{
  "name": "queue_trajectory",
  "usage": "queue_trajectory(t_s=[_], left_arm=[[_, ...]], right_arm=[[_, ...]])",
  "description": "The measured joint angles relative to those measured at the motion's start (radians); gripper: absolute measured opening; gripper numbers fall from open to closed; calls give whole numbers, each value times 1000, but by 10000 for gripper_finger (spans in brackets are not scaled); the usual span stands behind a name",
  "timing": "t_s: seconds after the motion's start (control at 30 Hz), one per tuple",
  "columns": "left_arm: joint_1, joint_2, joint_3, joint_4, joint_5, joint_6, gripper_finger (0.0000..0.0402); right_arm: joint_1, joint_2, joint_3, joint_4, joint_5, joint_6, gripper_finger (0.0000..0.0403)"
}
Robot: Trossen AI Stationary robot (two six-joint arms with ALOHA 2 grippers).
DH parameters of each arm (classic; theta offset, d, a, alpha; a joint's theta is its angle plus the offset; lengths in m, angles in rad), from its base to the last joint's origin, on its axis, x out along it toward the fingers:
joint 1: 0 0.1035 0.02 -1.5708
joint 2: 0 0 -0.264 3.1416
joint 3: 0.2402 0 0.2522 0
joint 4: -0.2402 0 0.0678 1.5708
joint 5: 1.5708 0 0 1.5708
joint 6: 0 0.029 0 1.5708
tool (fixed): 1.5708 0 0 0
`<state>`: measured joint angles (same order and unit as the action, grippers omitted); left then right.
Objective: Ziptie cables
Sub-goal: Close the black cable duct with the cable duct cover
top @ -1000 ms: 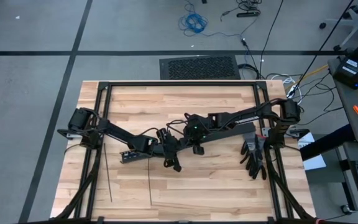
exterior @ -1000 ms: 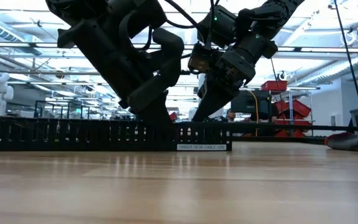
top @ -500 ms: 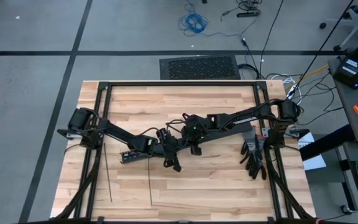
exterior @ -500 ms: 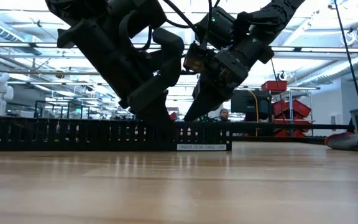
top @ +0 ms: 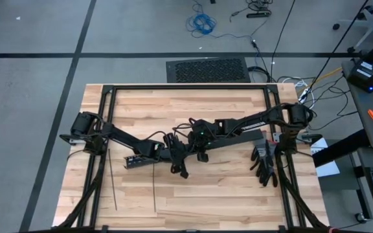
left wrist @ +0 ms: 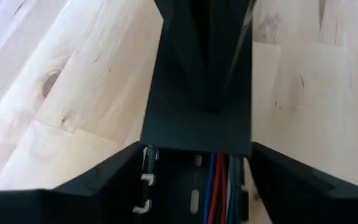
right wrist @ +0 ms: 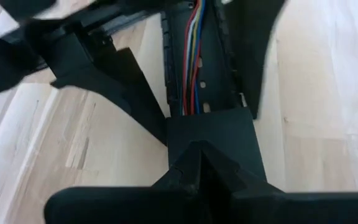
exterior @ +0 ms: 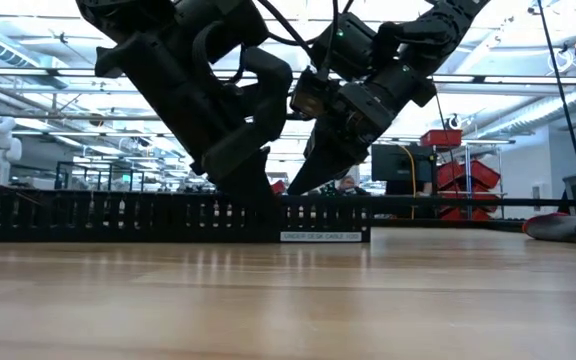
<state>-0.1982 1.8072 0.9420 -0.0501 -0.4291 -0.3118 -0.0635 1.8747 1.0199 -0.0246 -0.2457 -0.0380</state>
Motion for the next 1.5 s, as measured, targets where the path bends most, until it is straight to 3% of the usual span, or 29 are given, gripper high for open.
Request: queue_trajectory(t_s=[0.17,0.27,0.6,1.23,1.5], left_arm=[[12,-10,7,-17,22,22,342],[15,-35,24,-47,33,42,355],[13,-143,33,-243,35,29,356],[2,-143,-163,100,58,3,355],[1,-142,-168,106,40,5,303]], right_arm=[[1,2,1,5,0,0,0],[1,2,1,5,1,0,0],[0,2,1,4,2,-1,0],[0,2,1,3,3,0,0],[0,2,1,3,3,5,0]])
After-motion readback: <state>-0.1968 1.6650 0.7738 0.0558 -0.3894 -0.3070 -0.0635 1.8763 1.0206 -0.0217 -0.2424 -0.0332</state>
